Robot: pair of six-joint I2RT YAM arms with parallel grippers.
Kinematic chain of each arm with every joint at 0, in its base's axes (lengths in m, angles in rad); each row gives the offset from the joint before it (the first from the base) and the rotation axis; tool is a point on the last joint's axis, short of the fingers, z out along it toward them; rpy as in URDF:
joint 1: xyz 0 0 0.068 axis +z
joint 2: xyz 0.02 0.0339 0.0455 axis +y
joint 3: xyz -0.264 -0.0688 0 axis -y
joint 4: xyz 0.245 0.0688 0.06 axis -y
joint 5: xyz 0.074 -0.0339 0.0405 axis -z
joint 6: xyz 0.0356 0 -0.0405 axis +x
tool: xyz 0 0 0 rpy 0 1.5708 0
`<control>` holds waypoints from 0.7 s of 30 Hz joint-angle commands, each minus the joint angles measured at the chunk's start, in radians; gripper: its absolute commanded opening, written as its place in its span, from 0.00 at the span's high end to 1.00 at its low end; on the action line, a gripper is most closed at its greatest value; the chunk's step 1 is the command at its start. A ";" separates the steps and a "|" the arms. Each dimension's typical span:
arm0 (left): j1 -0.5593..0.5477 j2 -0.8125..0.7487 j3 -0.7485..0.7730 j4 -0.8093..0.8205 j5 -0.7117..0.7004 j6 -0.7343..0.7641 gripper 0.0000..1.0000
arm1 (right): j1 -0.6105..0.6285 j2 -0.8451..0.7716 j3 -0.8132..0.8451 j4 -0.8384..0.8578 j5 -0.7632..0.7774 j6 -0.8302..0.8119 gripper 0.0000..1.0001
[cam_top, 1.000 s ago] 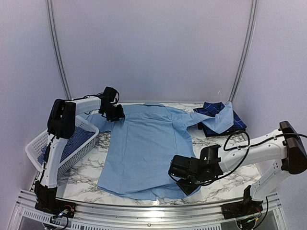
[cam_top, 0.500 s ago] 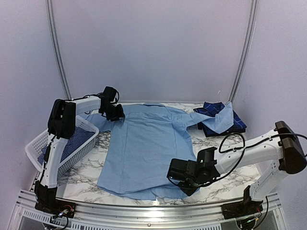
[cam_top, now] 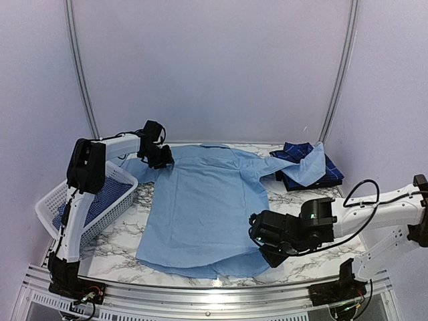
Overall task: Fold and stack the long sleeve shirts
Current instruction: Adjust the flattened shirt at the center of the board.
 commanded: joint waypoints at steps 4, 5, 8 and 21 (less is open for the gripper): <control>0.018 0.051 0.017 -0.047 -0.001 -0.008 0.58 | 0.003 -0.029 -0.014 -0.004 -0.060 0.036 0.83; 0.018 0.049 0.018 -0.046 0.007 -0.008 0.58 | 0.004 -0.031 -0.015 0.003 -0.065 0.039 0.74; 0.015 0.036 0.019 -0.045 0.029 0.002 0.56 | -0.006 -0.052 -0.001 0.031 -0.066 0.055 0.60; -0.079 -0.122 0.027 -0.045 0.076 0.071 0.36 | -0.465 -0.105 0.016 0.413 -0.150 0.009 0.35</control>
